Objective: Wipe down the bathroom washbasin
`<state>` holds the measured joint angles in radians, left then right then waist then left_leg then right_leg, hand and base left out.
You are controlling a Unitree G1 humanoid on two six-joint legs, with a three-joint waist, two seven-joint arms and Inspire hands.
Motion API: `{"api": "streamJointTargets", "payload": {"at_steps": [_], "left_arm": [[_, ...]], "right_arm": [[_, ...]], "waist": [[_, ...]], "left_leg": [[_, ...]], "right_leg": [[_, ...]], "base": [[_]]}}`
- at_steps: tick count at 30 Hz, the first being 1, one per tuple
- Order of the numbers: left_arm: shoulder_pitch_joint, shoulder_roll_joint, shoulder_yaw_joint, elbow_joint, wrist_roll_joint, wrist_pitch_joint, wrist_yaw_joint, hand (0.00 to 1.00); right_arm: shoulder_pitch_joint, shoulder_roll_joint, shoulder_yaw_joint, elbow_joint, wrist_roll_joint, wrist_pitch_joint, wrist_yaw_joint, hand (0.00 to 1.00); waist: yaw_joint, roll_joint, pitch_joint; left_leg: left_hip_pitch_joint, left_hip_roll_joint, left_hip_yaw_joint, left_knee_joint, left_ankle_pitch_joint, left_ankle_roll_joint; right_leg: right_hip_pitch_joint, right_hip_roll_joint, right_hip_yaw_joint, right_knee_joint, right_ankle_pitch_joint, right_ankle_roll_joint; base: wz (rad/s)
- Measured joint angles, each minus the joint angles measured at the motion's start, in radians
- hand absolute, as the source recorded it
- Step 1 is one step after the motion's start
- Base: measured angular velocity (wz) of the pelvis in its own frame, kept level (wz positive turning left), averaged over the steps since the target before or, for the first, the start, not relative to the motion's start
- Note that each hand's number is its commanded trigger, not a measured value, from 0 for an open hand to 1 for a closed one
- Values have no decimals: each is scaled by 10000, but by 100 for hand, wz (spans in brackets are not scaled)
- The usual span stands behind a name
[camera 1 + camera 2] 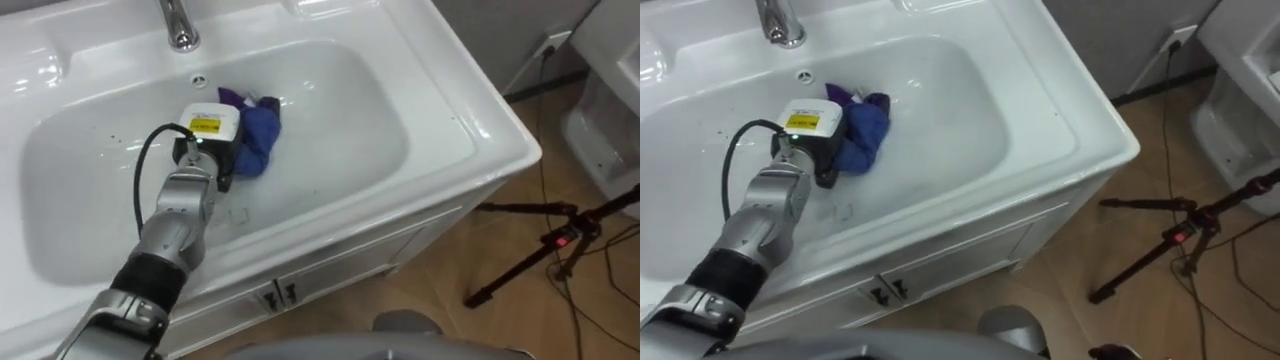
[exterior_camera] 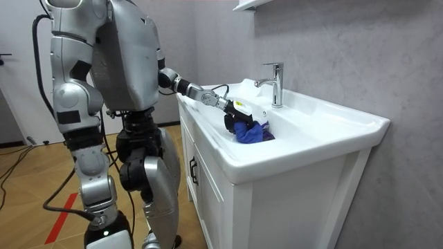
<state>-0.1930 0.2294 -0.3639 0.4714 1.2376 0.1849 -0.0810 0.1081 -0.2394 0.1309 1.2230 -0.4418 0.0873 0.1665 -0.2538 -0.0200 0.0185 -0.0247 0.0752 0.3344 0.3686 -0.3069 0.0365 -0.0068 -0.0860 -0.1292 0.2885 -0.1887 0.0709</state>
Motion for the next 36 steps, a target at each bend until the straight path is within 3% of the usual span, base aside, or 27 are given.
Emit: {"api": "streamJointTargets", "payload": {"at_steps": [2,6,9,11,18,24,30,36], "left_arm": [[-35,-28,-293,-11,-322,-91,30,100],[-535,-169,-1117,13,-698,-411,-107,100],[-967,-182,-1581,11,-709,-581,-125,100],[-1042,-180,-1760,4,-702,-650,-124,100],[-1049,-174,-1891,-7,-742,-651,-94,100],[-1075,-151,-1893,-8,-1493,-655,-90,100],[-1066,-114,-1850,46,-1844,-674,-181,100],[-593,-123,-1210,387,-1865,-820,-151,100]], "right_arm": [[1,28,11,77,-3,-49,79,0],[-241,14,16,604,-67,-99,346,0],[-325,-67,13,647,-138,-79,352,0],[-314,-99,13,639,-370,-69,354,0],[-306,-136,20,632,-405,-81,366,0],[-439,-238,53,542,-397,-76,375,0],[-514,-237,52,393,-388,31,398,0],[-467,-199,10,141,-441,350,411,0]], "waist": [[-190,108,-24],[-429,164,3],[-552,267,66],[-647,336,53],[-681,347,47],[-658,477,51],[-401,534,56],[-176,435,5]], "left_leg": [[59,-10,5,-59,1,1],[184,-2,37,-63,-4,3],[174,2,97,-46,-26,20],[180,-9,112,-65,-27,24],[173,-18,113,-59,-25,31],[119,-12,93,-40,-27,34],[122,-44,203,-51,-26,34],[161,-25,232,-8,-33,31]], "right_leg": [[66,-4,0,-48,11,9],[232,13,44,-139,12,12],[201,20,109,-143,43,26],[185,19,167,-135,50,36],[180,15,207,-132,66,56],[92,9,208,-45,68,57],[-26,10,126,81,68,56],[-61,29,152,235,66,55]], "base": [[0],[-1],[-7],[-6],[0],[0],[-5],[-4]]}}
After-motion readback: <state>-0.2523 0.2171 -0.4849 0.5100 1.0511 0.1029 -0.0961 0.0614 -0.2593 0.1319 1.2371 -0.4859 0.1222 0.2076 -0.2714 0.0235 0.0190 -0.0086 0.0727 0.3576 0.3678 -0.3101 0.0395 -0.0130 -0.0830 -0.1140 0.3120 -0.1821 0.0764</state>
